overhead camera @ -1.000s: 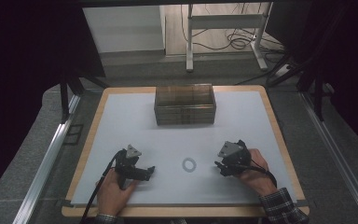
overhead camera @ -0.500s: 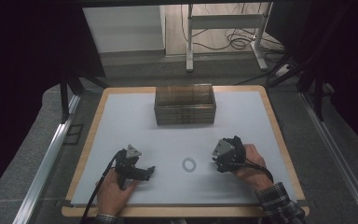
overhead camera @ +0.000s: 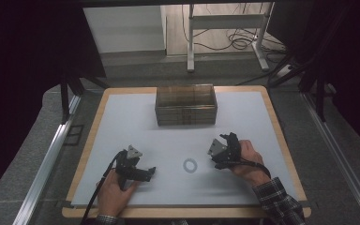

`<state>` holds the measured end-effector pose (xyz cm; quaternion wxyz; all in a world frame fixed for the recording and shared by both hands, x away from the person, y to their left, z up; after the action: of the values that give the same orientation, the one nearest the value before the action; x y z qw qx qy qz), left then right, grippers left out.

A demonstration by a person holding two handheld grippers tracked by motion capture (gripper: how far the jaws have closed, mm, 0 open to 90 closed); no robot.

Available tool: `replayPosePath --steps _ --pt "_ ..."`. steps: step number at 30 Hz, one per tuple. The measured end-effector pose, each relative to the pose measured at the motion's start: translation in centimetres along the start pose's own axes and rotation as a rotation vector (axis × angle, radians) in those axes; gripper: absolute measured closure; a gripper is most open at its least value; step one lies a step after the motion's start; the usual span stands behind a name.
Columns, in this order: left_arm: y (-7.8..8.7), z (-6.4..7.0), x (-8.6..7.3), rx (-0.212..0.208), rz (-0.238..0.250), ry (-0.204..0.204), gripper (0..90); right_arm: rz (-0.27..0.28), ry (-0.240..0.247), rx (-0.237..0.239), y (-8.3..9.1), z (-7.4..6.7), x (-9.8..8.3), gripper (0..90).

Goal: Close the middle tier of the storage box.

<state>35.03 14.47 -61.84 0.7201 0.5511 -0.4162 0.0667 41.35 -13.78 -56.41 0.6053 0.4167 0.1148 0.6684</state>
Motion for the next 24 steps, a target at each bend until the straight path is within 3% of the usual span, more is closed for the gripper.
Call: replayPosePath --steps 24 --pt "0.0 0.0 0.0 -0.001 0.000 0.001 0.0 -0.021 0.115 -0.078 -1.7 0.7 1.9 21.6"
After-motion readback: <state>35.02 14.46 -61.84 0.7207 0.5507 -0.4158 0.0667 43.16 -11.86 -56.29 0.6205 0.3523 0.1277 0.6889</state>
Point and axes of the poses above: each handheld gripper's, and its own axes: y roughly backward along the jaws, x roughly out of its top, z roughly to its right, the point moved 9 cm from there along -y, roughly forward along the jaws, and after that the axes turned 1 degree about -z, right-handed, at the moved point
